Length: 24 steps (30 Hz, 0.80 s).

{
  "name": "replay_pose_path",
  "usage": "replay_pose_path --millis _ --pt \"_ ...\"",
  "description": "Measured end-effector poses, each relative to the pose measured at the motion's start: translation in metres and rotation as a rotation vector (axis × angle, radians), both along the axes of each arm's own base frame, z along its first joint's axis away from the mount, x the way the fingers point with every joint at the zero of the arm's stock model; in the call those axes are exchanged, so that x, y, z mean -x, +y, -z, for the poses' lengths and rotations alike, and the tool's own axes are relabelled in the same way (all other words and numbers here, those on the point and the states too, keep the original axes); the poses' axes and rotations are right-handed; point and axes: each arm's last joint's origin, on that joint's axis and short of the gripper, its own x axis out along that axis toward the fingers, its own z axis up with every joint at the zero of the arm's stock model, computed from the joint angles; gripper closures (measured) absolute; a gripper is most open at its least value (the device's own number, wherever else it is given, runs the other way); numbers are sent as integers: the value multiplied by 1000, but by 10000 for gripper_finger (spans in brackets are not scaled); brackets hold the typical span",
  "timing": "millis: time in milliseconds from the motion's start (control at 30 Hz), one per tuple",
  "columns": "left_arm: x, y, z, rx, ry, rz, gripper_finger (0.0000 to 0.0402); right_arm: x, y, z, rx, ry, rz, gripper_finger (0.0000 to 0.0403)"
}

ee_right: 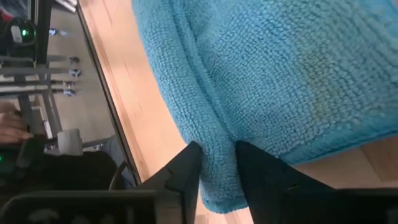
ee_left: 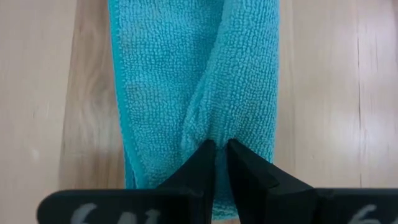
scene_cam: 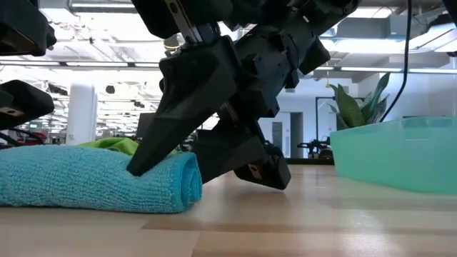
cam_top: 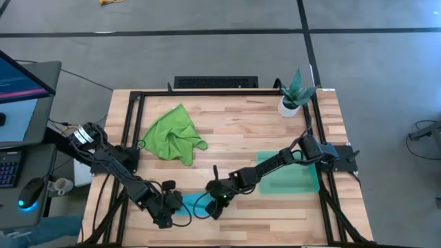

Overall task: Roll microfiber towels into tight, uniform cylinder then place into a basket
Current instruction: Roll the blue microfiber towel

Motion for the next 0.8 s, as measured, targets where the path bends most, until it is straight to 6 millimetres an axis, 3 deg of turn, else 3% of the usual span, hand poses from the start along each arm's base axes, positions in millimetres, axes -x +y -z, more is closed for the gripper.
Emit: replay_pose_path --millis 267,800 --pt "0 0 0 13 9 -24 367 0 -6 -6 -10 -10 -43 262" --pt "-4 5 1 53 52 -38 368 20 -25 -52 197 44 -7 284"
